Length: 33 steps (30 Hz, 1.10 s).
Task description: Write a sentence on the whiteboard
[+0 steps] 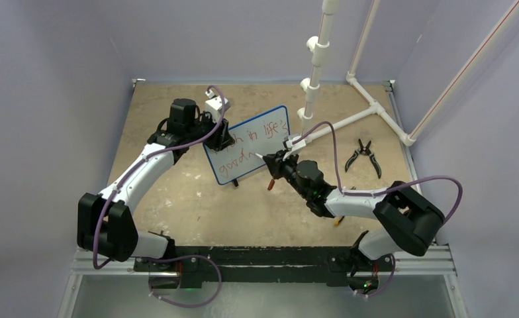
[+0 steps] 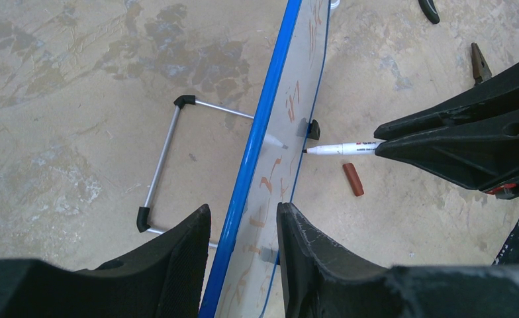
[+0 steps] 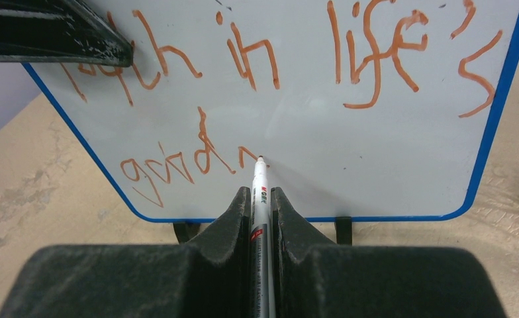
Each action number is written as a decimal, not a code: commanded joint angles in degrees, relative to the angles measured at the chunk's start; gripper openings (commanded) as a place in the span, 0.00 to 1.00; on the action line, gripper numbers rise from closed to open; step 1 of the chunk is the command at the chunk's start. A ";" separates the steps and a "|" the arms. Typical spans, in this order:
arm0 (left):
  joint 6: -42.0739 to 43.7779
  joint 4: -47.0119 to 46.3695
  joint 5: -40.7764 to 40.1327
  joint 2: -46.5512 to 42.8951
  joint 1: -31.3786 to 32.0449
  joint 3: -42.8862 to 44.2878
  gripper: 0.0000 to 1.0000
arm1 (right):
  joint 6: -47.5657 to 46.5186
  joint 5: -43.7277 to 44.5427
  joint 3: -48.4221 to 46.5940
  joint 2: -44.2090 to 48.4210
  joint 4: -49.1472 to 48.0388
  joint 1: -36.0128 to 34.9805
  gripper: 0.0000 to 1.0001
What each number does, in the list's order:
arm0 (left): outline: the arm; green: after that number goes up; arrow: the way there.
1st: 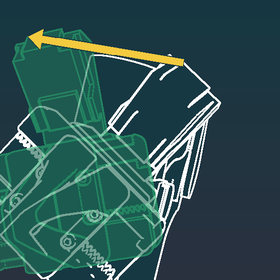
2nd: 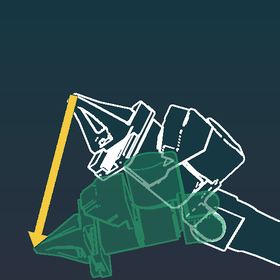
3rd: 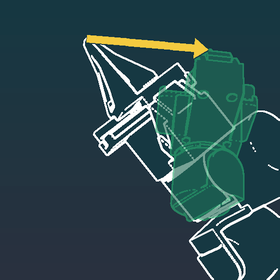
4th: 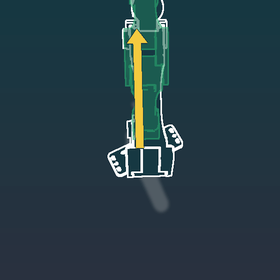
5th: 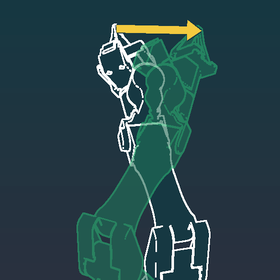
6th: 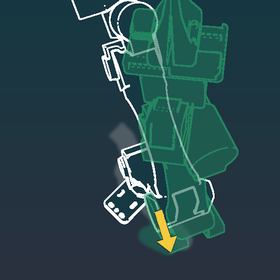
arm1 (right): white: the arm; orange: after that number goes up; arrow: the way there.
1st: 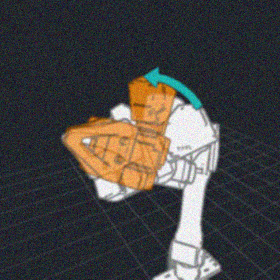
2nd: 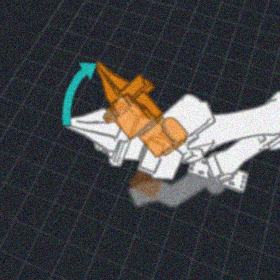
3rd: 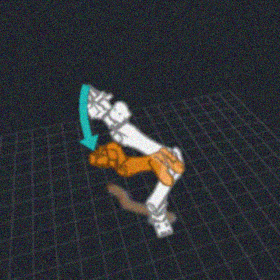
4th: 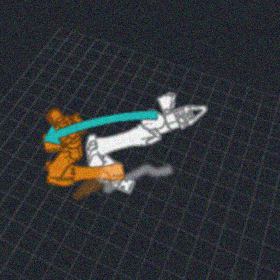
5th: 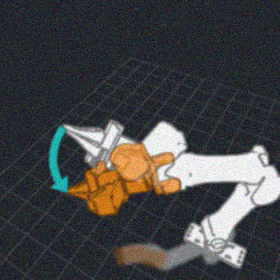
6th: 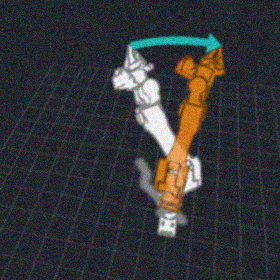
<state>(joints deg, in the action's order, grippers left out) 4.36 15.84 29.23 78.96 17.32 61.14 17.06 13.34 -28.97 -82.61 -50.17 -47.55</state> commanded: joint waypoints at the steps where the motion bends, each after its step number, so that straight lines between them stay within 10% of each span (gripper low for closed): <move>1: 1.35 -1.42 1.58 -1.95 0.08 -0.32 0.00 | -0.01 0.09 -2.14 -0.96 -1.71 0.33 0.00; 33: 1.48 -1.42 1.53 -2.23 0.08 -0.41 0.00 | -0.94 3.91 -4.22 0.09 -1.36 1.32 0.00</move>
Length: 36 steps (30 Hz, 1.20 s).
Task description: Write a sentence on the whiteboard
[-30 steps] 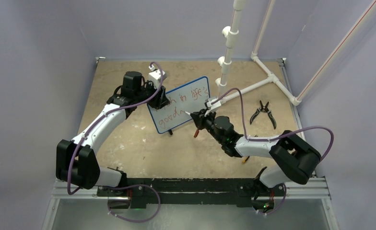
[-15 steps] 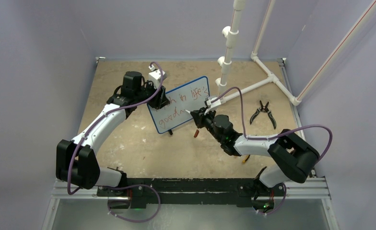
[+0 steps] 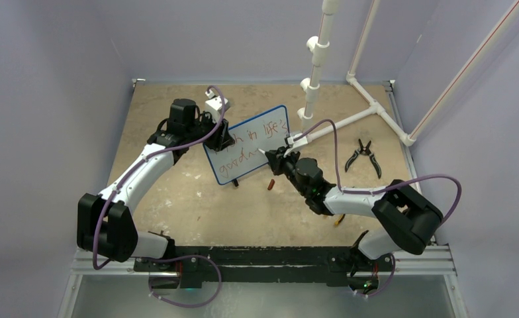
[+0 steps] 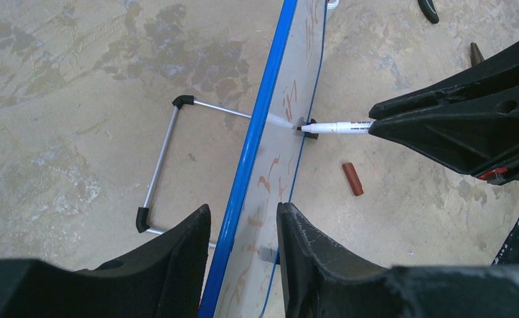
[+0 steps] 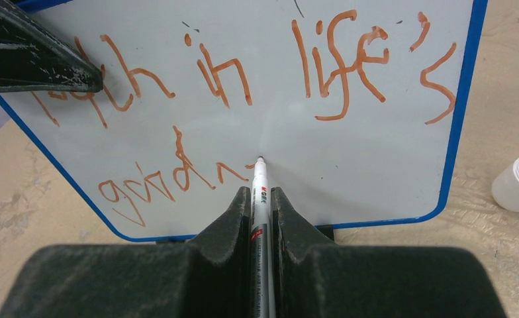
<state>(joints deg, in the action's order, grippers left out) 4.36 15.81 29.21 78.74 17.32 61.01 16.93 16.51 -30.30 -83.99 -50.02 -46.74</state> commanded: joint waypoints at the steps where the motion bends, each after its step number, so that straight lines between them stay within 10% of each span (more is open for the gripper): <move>1: 1.47 -1.39 1.55 -2.01 0.07 -0.28 0.00 | -1.03 0.13 -2.90 1.41 -1.89 0.51 0.00; 36: 1.35 -1.43 1.63 -2.00 0.06 -0.28 0.00 | 1.35 -0.34 -0.33 -1.80 1.28 0.42 0.00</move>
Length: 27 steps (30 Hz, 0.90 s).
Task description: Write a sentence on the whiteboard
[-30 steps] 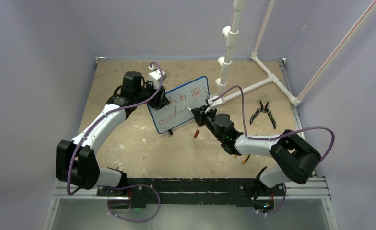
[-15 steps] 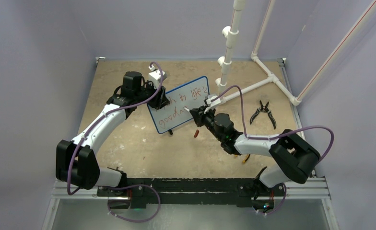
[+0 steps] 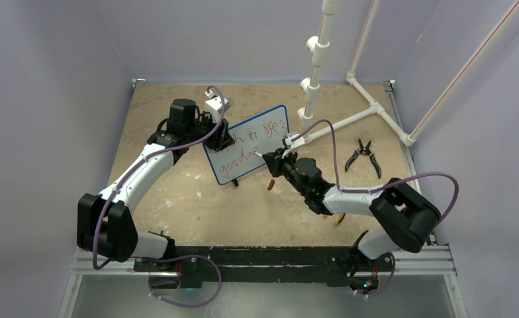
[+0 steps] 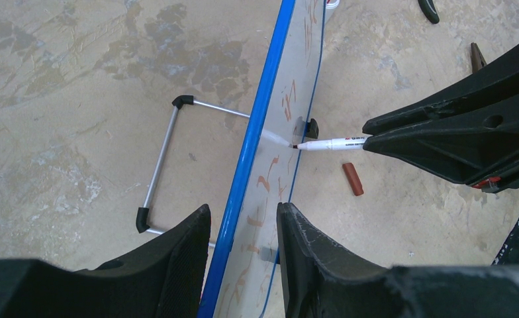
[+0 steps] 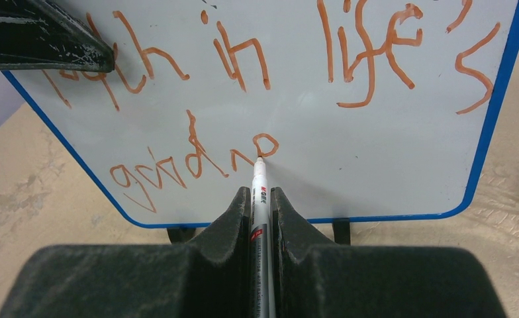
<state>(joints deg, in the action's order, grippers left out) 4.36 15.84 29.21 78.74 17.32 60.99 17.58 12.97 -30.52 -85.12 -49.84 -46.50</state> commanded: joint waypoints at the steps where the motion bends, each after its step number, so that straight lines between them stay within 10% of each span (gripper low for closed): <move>1: 1.35 -1.43 1.64 -2.00 0.08 -0.26 0.00 | 0.81 3.29 -0.20 -0.66 1.72 0.18 0.00; 27: 1.35 -1.64 1.72 -2.09 0.08 -0.35 0.00 | -0.15 6.68 0.55 5.47 0.42 0.69 0.00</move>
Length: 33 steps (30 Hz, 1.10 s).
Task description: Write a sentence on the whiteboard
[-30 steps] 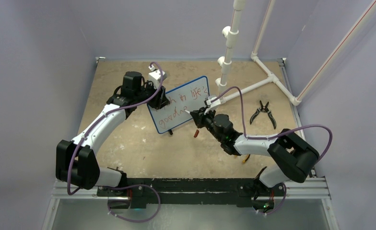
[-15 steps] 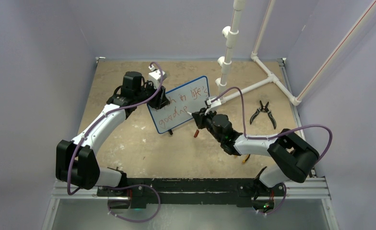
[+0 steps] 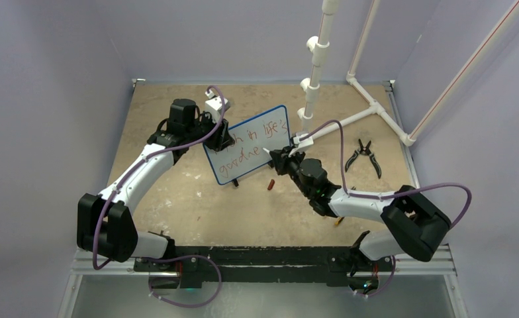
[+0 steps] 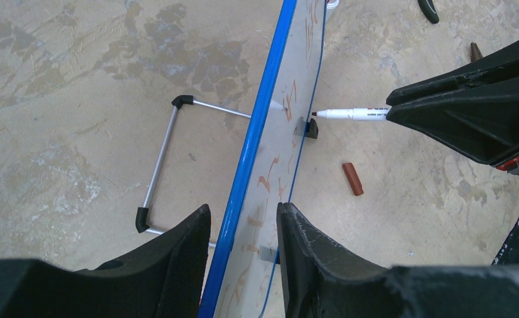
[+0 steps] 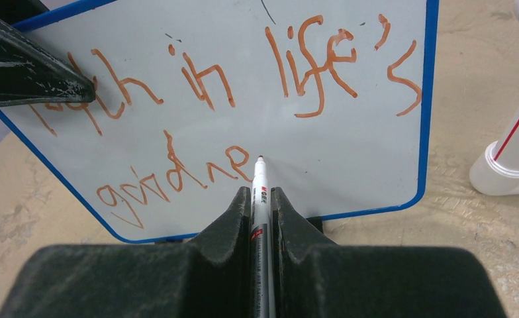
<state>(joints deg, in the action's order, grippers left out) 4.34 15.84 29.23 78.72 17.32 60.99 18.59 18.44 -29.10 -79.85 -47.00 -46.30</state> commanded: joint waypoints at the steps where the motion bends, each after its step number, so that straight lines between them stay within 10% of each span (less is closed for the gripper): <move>1: 1.39 -1.68 1.70 -2.07 0.08 -0.35 0.00 | -1.18 1.20 -1.15 -0.04 -2.55 0.64 0.00; 33: 1.38 -1.68 1.79 -2.08 0.08 -0.30 0.00 | 0.13 -1.34 -1.26 -3.29 -1.07 1.43 0.00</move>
<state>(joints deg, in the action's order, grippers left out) 4.36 15.84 29.34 78.72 17.32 60.99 17.15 15.66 -30.30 -83.26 -49.19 -45.21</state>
